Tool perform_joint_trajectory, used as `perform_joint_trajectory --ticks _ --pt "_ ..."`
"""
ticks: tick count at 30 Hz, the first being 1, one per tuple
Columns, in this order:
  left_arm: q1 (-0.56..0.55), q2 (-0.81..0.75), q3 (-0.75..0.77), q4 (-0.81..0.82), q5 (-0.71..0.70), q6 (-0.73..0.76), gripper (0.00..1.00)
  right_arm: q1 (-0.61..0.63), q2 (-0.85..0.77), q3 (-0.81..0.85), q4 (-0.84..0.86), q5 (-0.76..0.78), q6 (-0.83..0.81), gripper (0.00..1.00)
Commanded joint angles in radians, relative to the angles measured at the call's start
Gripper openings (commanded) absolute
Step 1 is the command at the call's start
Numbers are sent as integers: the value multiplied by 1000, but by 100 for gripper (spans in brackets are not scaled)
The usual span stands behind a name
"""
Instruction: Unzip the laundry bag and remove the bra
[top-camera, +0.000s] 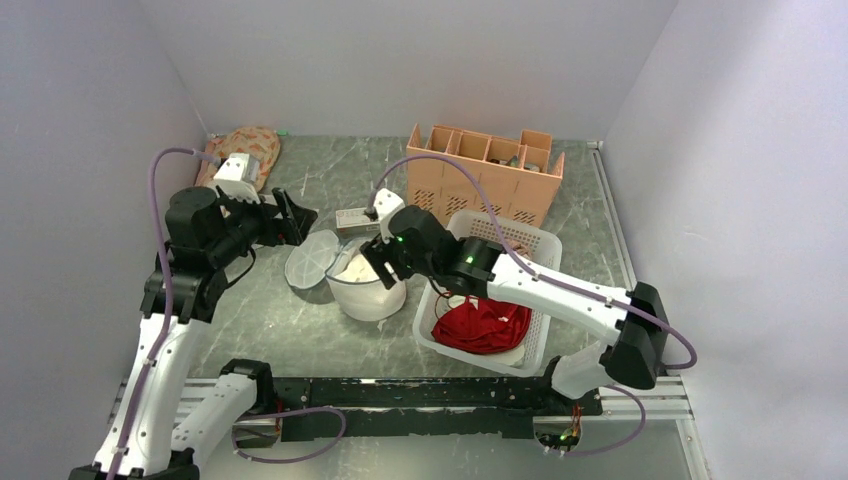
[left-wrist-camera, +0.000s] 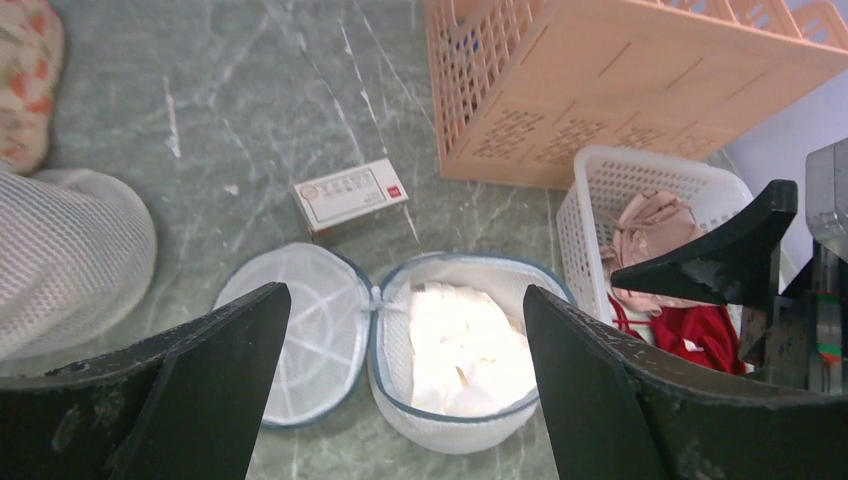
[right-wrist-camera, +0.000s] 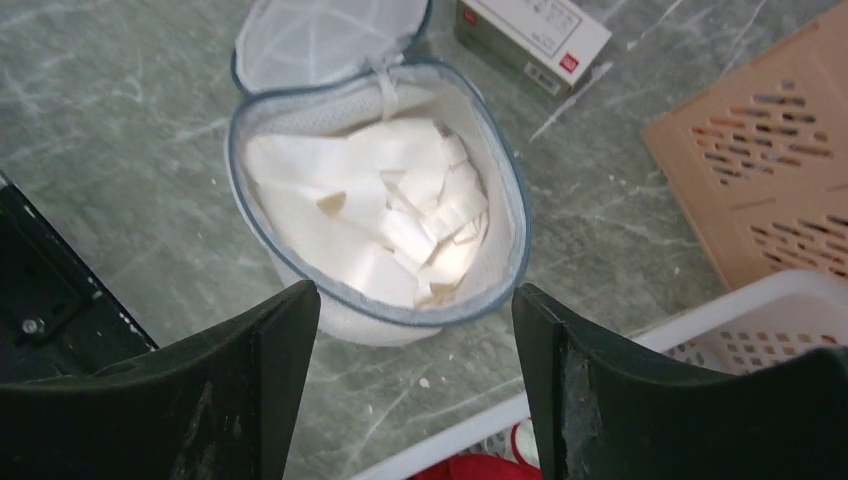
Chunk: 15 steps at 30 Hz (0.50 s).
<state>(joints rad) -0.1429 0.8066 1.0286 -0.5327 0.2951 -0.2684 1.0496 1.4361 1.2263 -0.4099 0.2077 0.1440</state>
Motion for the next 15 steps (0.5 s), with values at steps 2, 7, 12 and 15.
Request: perform_joint_trajectory --ticks 2,7,12,15 --pt "8 -84 -55 112 -115 72 98 21 90 122 -44 38 44 71" --pt "8 -214 -171 143 -236 86 98 20 209 216 -16 -45 106 57" --pt "8 -296 -211 161 -285 78 98 20 347 294 -67 -107 135 55" --pt "8 -310 -231 189 -266 79 99 20 402 306 -73 -137 159 58"
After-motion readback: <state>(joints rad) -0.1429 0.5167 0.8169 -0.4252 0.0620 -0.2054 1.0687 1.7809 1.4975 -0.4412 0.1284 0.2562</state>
